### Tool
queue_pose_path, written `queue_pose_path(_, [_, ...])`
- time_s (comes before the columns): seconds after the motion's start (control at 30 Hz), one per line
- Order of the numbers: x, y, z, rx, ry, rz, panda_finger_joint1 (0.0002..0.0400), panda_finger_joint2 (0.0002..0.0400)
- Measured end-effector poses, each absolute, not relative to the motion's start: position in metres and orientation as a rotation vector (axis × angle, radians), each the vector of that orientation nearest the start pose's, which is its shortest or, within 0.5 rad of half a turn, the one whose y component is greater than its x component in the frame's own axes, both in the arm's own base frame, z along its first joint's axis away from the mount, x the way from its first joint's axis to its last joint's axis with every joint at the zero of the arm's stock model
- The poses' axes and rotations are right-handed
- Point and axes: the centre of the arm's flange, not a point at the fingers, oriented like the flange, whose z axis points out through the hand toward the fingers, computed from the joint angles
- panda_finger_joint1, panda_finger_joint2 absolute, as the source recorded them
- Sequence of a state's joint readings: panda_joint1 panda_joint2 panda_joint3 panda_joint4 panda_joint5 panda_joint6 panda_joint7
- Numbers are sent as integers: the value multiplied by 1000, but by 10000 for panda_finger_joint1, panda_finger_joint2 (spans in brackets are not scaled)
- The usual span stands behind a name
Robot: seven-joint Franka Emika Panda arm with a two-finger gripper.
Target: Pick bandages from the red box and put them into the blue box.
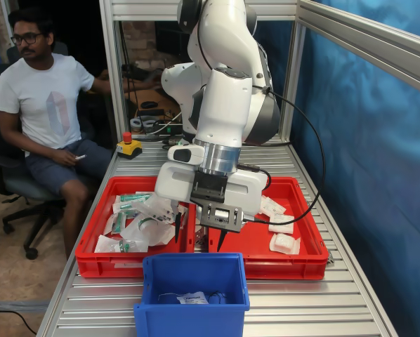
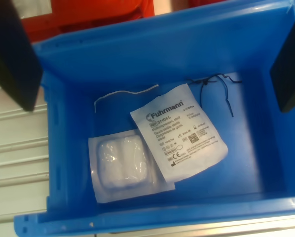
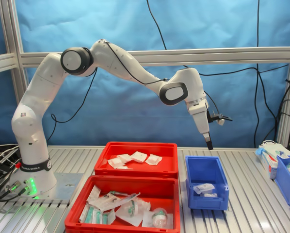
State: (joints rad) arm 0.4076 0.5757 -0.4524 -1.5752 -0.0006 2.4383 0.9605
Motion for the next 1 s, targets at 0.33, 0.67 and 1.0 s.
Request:
queue_pose_path(0.33, [721, 24, 366, -2823, 1361, -636, 400, 400])
queue_pose_path(0.67, [716, 29, 372, -2835, 1365, -596, 400, 400])
queue_pose_path(1.0, [703, 33, 410, -2789, 1350, -609, 400, 400])
